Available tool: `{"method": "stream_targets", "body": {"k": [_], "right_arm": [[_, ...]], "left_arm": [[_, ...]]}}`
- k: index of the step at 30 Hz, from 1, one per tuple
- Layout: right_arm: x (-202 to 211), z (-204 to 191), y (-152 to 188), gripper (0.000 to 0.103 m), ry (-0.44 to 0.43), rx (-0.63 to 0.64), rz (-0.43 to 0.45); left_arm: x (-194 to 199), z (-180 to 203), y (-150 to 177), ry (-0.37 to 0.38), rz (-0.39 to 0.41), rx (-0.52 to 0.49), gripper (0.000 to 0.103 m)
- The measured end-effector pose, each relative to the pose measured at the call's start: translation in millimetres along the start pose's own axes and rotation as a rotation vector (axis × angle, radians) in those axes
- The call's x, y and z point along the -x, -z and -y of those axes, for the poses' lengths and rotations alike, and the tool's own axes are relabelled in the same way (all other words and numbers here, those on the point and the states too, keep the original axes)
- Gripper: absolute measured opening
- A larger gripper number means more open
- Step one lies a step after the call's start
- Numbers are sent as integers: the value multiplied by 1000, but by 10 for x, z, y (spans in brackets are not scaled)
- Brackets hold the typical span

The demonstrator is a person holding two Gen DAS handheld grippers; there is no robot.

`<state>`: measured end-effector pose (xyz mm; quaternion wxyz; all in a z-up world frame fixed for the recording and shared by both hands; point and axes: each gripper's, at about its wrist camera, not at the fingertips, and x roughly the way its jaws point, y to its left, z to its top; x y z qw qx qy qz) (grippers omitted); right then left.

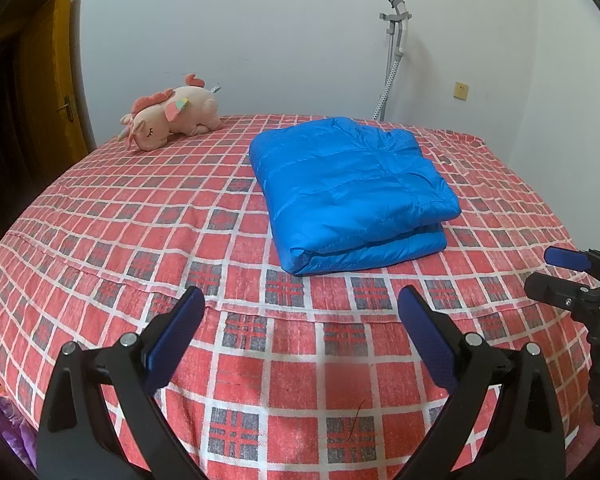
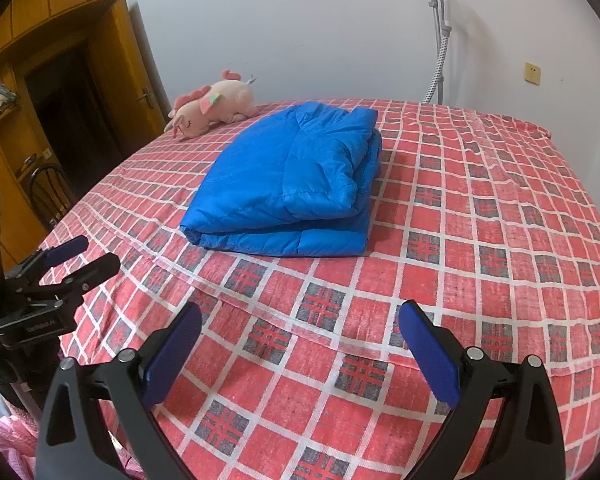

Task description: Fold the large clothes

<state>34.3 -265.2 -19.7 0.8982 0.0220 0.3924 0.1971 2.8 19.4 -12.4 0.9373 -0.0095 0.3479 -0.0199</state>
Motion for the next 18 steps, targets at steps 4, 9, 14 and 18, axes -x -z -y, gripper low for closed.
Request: {"method": "stream_targets", "body": {"k": [4,9,14,18], "right_arm": [[-1,3,-1,99,0,-1,-1],[-13,1,1,99,-1,-1,-2],[-15,-5,-3,99,1,-3,-3],[-30,-3,6,99,1,-4,-5]], "left_arm": [[0,5,1,0,-1,0,96],[-10,-7,-1,1,-3,-3,96],[-13,-11,8,2,-3,-4,96],[-21,-23,6,-1,-2,-5,96]]}}
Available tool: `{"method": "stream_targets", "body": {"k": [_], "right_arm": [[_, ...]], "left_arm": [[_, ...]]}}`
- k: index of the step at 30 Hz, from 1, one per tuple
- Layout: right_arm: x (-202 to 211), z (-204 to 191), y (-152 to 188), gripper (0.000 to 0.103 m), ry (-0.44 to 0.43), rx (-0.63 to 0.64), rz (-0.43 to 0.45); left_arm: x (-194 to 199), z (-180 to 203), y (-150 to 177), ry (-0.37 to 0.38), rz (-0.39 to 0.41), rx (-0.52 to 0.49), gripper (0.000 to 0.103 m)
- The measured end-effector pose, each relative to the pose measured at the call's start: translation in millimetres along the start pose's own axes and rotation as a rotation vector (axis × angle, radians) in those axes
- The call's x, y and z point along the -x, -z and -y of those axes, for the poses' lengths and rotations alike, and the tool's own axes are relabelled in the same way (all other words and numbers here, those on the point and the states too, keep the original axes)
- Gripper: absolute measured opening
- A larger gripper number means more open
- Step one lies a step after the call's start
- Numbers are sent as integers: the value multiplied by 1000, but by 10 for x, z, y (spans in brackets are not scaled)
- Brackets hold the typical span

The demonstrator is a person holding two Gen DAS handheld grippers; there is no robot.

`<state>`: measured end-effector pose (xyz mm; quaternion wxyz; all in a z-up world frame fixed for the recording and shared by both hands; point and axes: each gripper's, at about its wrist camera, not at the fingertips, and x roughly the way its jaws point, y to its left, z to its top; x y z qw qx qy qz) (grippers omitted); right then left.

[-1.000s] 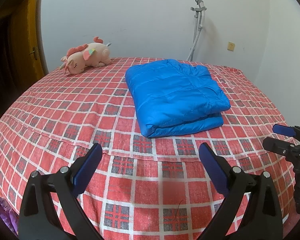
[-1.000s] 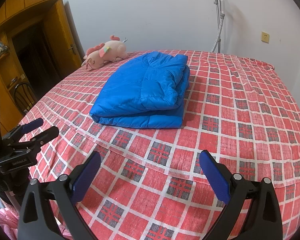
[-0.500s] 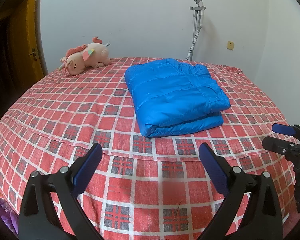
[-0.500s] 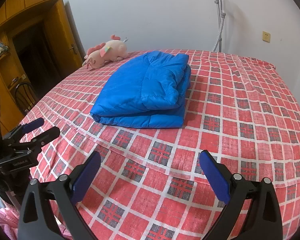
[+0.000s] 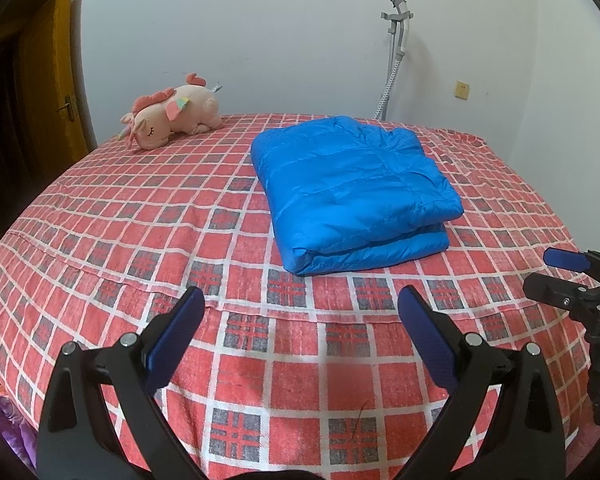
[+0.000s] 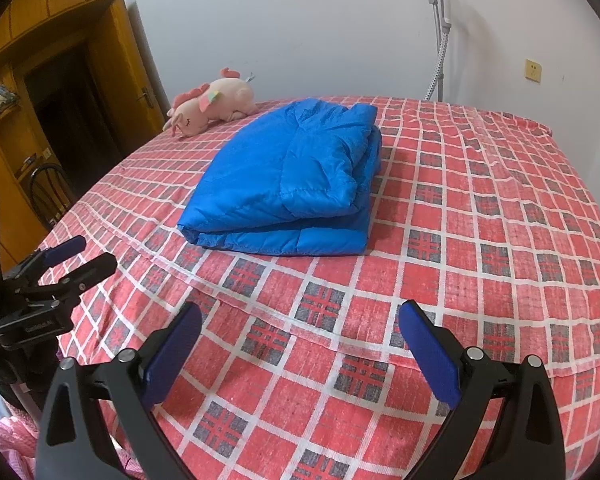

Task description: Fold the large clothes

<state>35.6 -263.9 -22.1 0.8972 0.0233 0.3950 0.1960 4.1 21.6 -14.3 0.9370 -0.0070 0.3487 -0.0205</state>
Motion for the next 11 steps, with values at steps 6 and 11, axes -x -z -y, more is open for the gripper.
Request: {"method": "stream_targets", "body": {"k": [6,11], "right_arm": [[-29,22,5,99,-2,0,-2],[-29,23,5,99,-2,0,-4]], "left_arm": [[-12,-8,-11,11,-7,3,96],[-16,-4,-12,11,-8,0,96]]}}
